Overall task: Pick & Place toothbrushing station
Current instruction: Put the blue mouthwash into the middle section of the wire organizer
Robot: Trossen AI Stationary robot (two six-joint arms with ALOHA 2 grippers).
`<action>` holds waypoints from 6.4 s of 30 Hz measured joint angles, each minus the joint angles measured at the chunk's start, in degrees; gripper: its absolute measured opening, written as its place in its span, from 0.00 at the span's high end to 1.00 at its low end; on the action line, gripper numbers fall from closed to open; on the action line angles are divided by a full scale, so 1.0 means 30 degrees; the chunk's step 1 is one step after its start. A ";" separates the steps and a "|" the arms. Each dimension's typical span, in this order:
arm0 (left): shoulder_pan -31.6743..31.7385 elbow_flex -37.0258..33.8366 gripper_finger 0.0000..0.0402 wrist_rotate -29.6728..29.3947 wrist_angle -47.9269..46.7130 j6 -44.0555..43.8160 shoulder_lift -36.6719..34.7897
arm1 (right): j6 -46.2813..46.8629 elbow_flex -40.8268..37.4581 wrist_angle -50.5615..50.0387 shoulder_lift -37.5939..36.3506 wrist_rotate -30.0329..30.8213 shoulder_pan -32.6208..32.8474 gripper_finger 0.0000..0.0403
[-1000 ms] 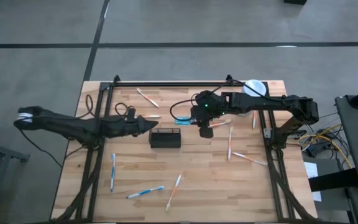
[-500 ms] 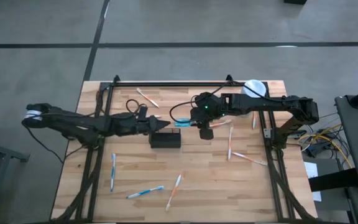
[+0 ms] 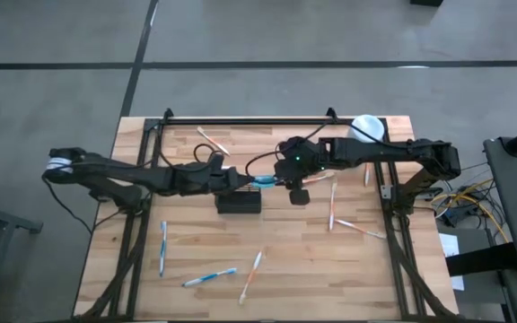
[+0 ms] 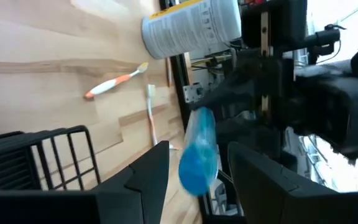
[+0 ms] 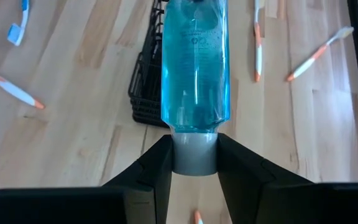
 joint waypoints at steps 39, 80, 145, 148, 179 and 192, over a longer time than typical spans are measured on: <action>0.0095 0.0004 0.77 0.0789 0.0739 0.0535 0.0467 | -0.0165 0.0000 0.1035 0.0058 0.0109 0.0170 0.73; 0.0204 -0.0071 0.77 0.0525 0.0463 0.3291 0.0489 | 0.4693 0.0007 0.2616 -0.0443 0.3422 0.0115 0.50; 0.0299 -0.0639 0.77 -0.1171 1.1720 1.8854 -0.1012 | 1.0471 -0.9090 2.0434 -0.7086 0.1120 -0.0107 0.50; 0.0306 -0.0639 0.77 -0.0824 1.1668 1.8730 -0.1012 | 1.0410 -0.8769 2.0470 -0.6812 0.1115 -0.0107 0.50; 0.0306 -0.0610 0.76 0.0794 1.1590 1.8470 -0.0924 | 0.9787 -0.8342 2.0414 -0.6601 0.1219 -0.0172 0.50; 0.0342 0.0047 0.76 0.0650 1.1693 1.8366 -0.0087 | 0.9846 -0.8342 2.0392 -0.6637 0.1094 -0.0187 0.50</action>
